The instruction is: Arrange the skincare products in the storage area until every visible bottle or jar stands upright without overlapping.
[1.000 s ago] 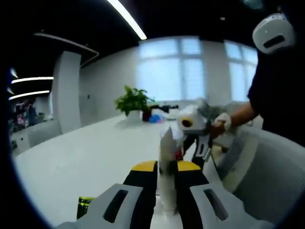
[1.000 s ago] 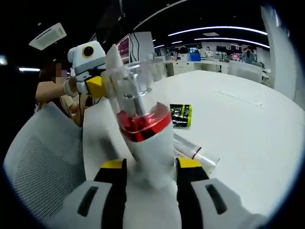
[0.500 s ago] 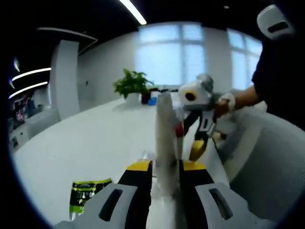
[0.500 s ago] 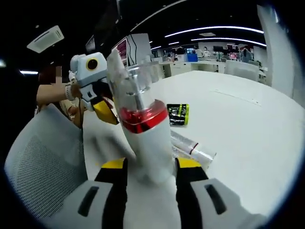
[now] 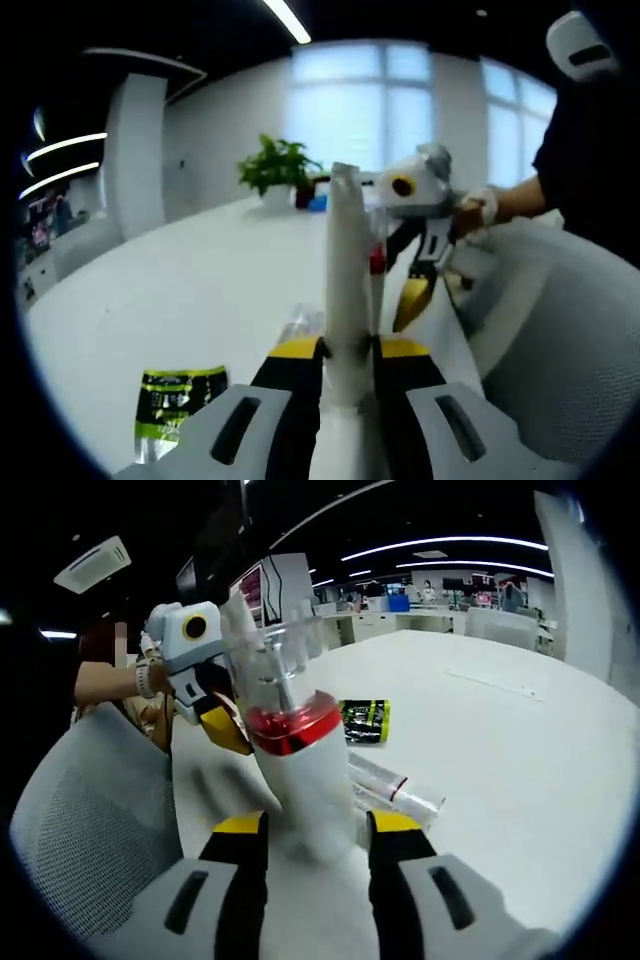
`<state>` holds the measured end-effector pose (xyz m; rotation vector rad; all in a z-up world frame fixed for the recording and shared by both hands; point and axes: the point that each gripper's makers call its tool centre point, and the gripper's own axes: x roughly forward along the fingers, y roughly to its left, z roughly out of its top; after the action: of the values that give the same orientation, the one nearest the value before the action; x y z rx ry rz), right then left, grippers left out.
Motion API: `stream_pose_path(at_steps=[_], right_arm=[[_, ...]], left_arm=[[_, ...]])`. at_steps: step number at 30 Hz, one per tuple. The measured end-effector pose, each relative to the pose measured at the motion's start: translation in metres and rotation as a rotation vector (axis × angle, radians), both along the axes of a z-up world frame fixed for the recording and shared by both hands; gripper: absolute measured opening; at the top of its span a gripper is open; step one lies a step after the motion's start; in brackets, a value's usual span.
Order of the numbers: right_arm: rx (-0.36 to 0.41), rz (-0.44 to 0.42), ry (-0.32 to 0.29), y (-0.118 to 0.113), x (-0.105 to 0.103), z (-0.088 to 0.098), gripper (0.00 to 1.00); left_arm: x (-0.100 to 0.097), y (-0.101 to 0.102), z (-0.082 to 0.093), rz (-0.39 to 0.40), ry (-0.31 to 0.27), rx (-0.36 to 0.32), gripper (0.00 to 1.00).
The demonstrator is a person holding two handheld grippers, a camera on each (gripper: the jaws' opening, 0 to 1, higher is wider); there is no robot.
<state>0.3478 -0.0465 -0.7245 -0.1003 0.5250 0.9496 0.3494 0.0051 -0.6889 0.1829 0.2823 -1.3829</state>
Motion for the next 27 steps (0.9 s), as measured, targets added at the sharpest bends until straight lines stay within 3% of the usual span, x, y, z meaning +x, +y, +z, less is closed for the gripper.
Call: stream_pose_path(at_steps=[13,27], right_arm=[[0.011,-0.015,0.003,-0.002,-0.002,0.001,0.40],[0.010,-0.042,0.009,-0.012,-0.003,0.001,0.39]], left_arm=[[-0.002,-0.002,-0.006,-0.004,0.023,0.006,0.16],[-0.004,-0.004,-0.006,-0.091,0.029,-0.021,0.15]])
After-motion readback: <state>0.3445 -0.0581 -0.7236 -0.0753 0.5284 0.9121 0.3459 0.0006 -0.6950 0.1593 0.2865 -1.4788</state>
